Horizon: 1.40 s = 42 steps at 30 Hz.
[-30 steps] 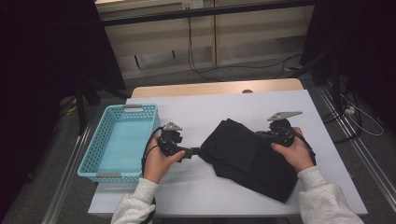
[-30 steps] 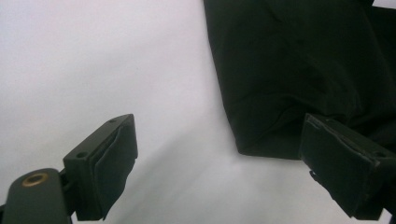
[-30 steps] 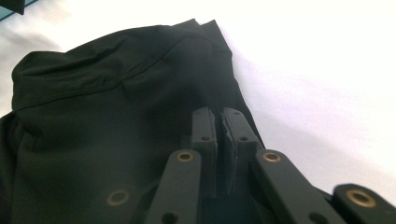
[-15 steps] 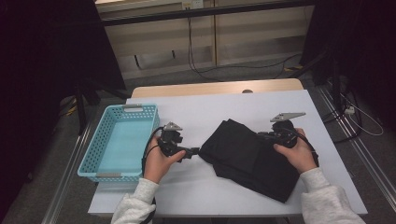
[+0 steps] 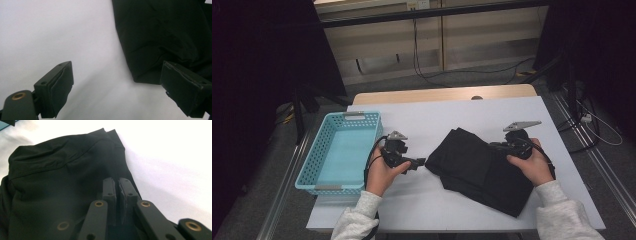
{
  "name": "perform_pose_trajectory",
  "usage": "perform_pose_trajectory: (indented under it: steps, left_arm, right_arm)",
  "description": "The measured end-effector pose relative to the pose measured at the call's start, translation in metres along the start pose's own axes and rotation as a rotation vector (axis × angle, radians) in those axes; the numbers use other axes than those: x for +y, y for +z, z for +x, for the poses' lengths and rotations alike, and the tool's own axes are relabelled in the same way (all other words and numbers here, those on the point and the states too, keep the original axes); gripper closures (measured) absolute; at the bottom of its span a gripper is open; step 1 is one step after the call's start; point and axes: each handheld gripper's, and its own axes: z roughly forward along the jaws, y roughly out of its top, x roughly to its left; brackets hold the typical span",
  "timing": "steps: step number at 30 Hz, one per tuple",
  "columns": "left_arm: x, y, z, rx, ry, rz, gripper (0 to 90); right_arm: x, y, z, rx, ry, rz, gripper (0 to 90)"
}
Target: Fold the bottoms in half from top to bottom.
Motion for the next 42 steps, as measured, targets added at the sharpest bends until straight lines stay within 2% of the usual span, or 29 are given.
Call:
perform_pose_trajectory:
  steps: [22,42]
  left_arm:
    - [0.001,0.0,-0.001,-0.001,0.002,-0.003,11.6]
    - [0.002,0.0,-0.001,-0.008,0.006,-0.001,11.6]
  right_arm:
    - [-0.005,-0.01,0.0,0.014,0.012,-0.012,84.8]
    - [-0.01,-0.017,-0.005,0.005,0.013,-0.012,84.8]
